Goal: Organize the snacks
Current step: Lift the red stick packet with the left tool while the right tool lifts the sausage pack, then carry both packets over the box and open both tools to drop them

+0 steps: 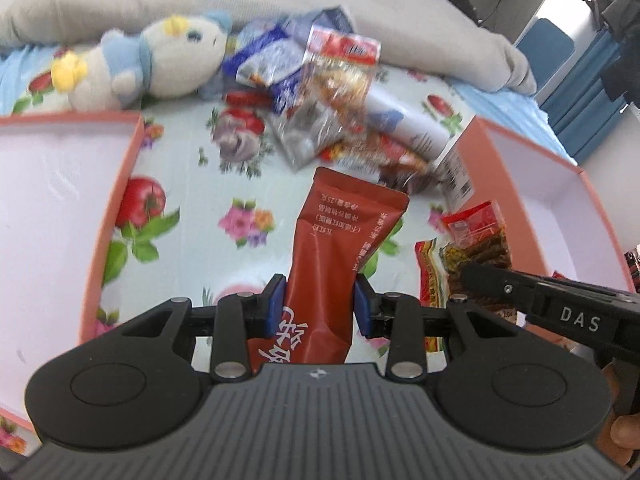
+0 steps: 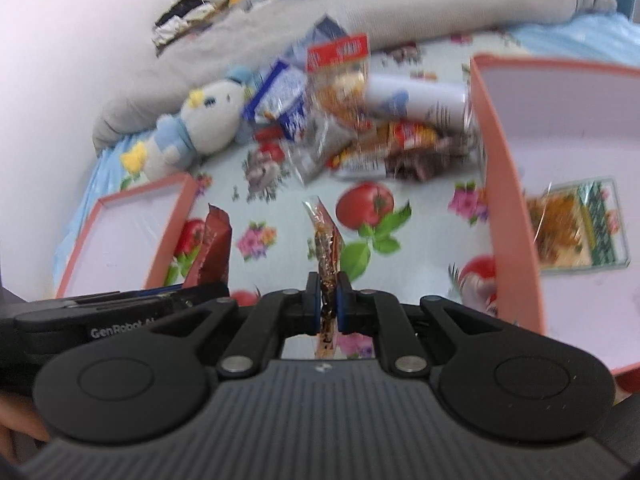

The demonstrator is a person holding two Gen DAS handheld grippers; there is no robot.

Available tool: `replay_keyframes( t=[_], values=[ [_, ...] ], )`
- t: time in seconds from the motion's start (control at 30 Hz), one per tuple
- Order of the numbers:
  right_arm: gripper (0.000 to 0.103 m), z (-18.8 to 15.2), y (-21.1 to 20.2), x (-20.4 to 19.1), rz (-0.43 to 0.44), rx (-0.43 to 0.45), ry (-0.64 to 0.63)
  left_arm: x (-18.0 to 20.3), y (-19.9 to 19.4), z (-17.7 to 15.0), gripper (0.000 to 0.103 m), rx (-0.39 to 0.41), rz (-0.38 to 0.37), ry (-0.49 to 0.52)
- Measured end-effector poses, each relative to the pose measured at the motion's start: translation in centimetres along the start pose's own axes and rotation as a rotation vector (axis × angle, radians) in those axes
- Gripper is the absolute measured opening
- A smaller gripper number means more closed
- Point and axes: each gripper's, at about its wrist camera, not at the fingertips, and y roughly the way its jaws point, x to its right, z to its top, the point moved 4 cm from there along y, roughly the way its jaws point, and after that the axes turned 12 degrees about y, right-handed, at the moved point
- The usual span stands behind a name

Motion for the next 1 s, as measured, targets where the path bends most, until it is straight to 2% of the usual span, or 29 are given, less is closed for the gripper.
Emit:
replay_keyframes(
  t=[0.27, 0.53, 1.0],
  values=[
    [0.011, 3.0, -4.4, -1.9, 0.017, 0.128, -0.044, 0.6, -4.4, 4.1, 0.041, 0.107, -0.006, 0.008],
    [0.011, 5.6, -7.6, -2.9, 0.033, 0.232, -0.084, 2.5, -7.2, 7.7, 0.041, 0.195, -0.054, 0.027],
    [0.011, 8.7, -12.7, 0.4, -0.043, 0.375, -0.081, 9.5, -8.4, 11.7, 0.041, 0.253, -0.152, 0.126]
  ],
)
